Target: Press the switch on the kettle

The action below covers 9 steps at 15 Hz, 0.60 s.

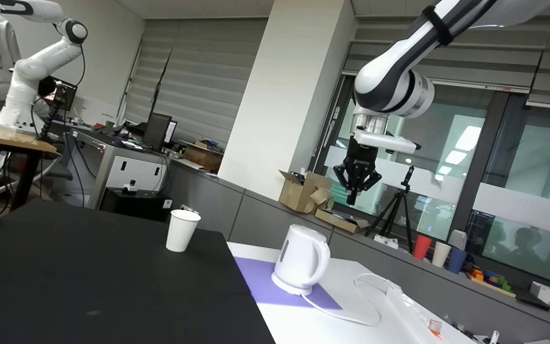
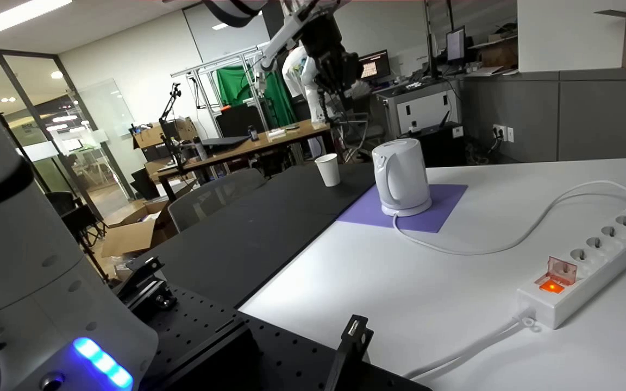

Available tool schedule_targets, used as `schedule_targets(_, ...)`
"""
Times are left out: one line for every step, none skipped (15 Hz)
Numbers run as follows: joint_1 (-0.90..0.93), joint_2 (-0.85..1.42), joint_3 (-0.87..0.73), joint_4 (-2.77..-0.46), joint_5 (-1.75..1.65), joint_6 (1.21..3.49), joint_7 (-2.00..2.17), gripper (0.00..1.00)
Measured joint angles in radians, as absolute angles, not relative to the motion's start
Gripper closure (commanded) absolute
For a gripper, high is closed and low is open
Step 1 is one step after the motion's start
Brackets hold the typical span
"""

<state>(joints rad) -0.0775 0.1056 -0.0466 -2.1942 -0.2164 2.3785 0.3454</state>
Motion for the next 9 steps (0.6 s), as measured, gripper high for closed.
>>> schedule_targets(-0.078, 0.125, -0.051, -2.192, -0.214, 2.388, 0.345, 1.0)
schedule_targets(-0.078, 0.148, -0.055, -2.189, -0.21, 2.395, 0.344, 1.0)
schedule_targets(-0.078, 0.171, -0.06, -2.185, -0.201, 2.401, 0.341, 1.0)
schedule_targets(-0.078, 0.196, -0.065, -2.179, -0.189, 2.403, 0.334, 1.0)
schedule_targets(-0.078, 0.222, -0.07, -2.168, -0.174, 2.403, 0.326, 1.0)
schedule_targets(-0.078, 0.249, -0.075, -2.155, -0.161, 2.404, 0.317, 1.0)
schedule_targets(-0.078, 0.275, -0.079, -2.138, -0.149, 2.404, 0.308, 1.0)
schedule_targets(-0.078, 0.301, -0.083, -2.121, -0.136, 2.404, 0.3, 1.0)
schedule_targets(-0.078, 0.324, -0.087, -2.103, -0.124, 2.404, 0.291, 1.0)
